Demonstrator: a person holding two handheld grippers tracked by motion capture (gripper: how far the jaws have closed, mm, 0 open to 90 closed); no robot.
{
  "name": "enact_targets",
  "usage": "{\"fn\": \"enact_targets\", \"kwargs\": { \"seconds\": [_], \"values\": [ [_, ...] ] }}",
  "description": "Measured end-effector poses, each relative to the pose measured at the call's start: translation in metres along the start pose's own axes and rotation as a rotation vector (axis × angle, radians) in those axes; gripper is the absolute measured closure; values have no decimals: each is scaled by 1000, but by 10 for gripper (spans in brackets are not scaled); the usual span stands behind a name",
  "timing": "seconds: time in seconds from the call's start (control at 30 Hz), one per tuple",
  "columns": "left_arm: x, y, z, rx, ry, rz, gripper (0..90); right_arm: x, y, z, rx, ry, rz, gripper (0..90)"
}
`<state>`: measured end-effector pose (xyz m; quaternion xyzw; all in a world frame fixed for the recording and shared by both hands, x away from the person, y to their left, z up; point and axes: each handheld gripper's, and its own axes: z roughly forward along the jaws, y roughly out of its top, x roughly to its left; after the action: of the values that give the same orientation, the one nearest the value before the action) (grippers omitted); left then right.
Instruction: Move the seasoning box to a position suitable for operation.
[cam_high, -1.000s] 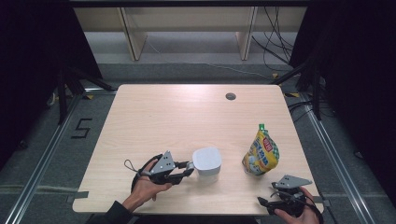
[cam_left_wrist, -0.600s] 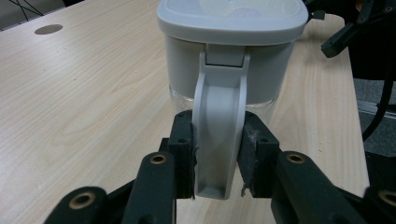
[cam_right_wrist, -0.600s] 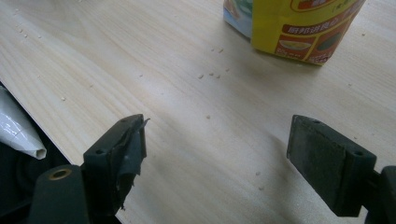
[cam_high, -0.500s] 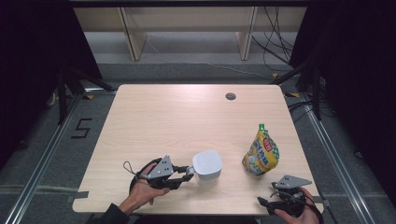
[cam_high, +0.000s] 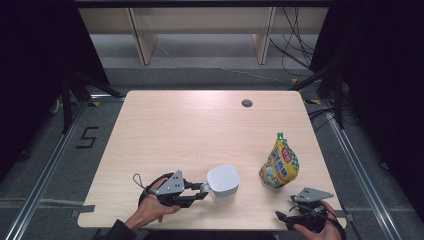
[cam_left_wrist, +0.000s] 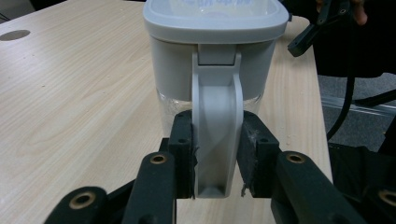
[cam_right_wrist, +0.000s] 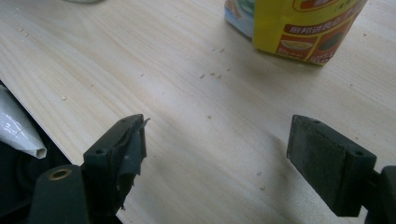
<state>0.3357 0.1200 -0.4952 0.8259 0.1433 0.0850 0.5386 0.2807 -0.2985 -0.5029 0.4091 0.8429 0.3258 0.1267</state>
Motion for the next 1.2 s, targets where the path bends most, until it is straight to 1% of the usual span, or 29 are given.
{"fn": "enact_targets", "kwargs": {
  "seconds": [0.03,0.1,0.17,0.2,0.23,0.27,0.3,0.33,0.37,0.4,0.47,0.53,0.57,0.63,0.67,0.7,0.77,0.8,0.83,0.87,0.9,0.93,0.97,1.0,1.07,1.1,1.13,1.17,1.2],
  "values": [
    [1,0,0,13,19,-9,684,0,0,0,1,0,-1,206],
    [1,0,0,10,12,-15,683,0,0,0,1,0,-1,207],
    [0,1,0,20,20,-9,683,0,0,0,-1,0,0,206],
    [1,1,0,22,20,-6,683,0,0,0,-2,-3,-7,206],
    [1,1,0,33,28,2,682,0,0,0,-3,-1,-7,206],
    [1,2,1,30,29,-7,682,-1,0,0,1,1,-7,206],
    [2,3,0,42,55,2,681,-1,0,0,-4,0,-7,207],
    [2,3,0,42,55,2,681,-1,0,0,-4,1,-7,206],
    [3,3,0,44,68,-22,681,-1,0,0,-5,1,-7,206],
    [3,3,0,44,68,-22,681,-1,0,0,-6,1,-8,206],
    [3,4,1,47,82,-25,681,-1,0,0,-1,2,-8,207],
    [5,5,0,55,116,-31,680,0,-1,0,6,5,14,207],
    [8,4,0,53,137,-60,682,0,-1,-1,12,9,27,207],
    [9,4,1,48,142,-63,682,0,-1,-1,10,11,23,207],
    [11,4,0,52,139,-48,683,0,-1,-1,10,13,23,207],
    [9,4,1,45,139,-64,684,-2,-1,0,0,9,14,207],
    [9,4,1,48,144,-57,684,-2,-1,0,1,8,13,207],
    [9,4,1,56,138,-51,685,-2,-1,0,0,8,12,207],
    [7,4,2,45,134,-49,685,-2,-1,0,4,9,9,207],
    [6,4,3,40,134,-58,685,-2,-1,0,4,9,9,207],
    [6,4,4,41,126,-40,685,-1,-1,0,6,10,20,206],
    [6,4,4,41,126,-40,686,-1,-1,0,6,10,20,206],
    [6,5,4,36,126,-43,686,-2,-1,0,3,9,9,207],
    [7,4,4,34,121,-34,686,-2,-1,0,4,9,10,207],
    [7,4,4,29,117,-36,686,-2,-1,0,5,9,10,207],
    [6,4,6,18,111,-29,685,-3,-1,1,6,9,4,206],
    [6,4,6,29,109,-18,685,-1,-1,1,7,10,22,207],
    [6,4,6,29,109,-18,686,-2,-1,1,2,9,13,207],
    [5,4,8,22,100,-21,685,-2,-1,1,1,9,8,207]
  ]
}}
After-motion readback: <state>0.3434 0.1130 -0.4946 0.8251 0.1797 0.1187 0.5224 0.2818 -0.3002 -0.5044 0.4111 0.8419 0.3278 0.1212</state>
